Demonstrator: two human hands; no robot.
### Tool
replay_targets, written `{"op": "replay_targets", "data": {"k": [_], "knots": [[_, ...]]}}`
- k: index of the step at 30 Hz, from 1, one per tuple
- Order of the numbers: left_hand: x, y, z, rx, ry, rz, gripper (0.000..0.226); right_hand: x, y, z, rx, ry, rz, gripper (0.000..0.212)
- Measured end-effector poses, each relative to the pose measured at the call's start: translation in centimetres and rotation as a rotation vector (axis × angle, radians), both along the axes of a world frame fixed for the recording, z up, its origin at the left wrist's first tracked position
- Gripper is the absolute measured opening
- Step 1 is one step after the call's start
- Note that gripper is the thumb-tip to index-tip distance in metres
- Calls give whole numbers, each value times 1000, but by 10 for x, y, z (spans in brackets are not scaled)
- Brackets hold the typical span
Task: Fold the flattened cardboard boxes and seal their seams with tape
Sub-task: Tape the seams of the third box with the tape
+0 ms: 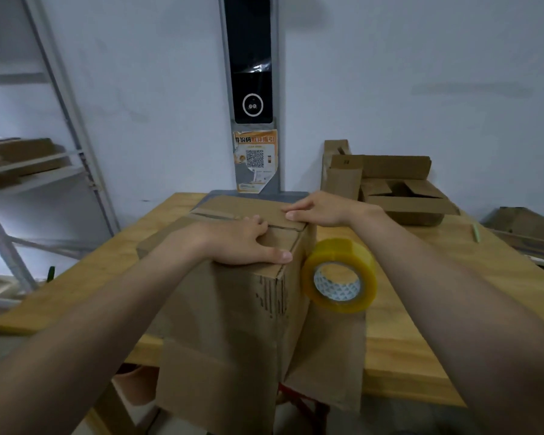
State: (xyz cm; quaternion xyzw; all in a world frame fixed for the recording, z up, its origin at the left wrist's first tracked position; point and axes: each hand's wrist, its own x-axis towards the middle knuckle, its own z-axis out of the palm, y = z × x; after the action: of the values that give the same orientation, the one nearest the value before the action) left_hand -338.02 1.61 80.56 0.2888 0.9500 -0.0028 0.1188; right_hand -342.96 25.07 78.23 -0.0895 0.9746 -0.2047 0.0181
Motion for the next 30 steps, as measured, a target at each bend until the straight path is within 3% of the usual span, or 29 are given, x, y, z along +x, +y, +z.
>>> {"op": "replay_targets", "data": {"k": [4, 9, 14, 22, 30], "knots": [[9, -24, -13, -45, 54, 215, 107, -1, 7, -9, -206, 31, 11, 43], [37, -26, -37, 299, 6, 468, 105, 10, 0, -10, -317, -22, -33, 43], [54, -14, -49, 540, 190, 382, 88, 37, 10, -13, -401, -1, -110, 44], [60, 18, -51, 619, 375, 188, 67, 114, 43, -41, -528, 169, -267, 53], [-17, 17, -31, 556, 257, -151, 73, 132, 29, -66, -454, 284, -544, 61]]}}
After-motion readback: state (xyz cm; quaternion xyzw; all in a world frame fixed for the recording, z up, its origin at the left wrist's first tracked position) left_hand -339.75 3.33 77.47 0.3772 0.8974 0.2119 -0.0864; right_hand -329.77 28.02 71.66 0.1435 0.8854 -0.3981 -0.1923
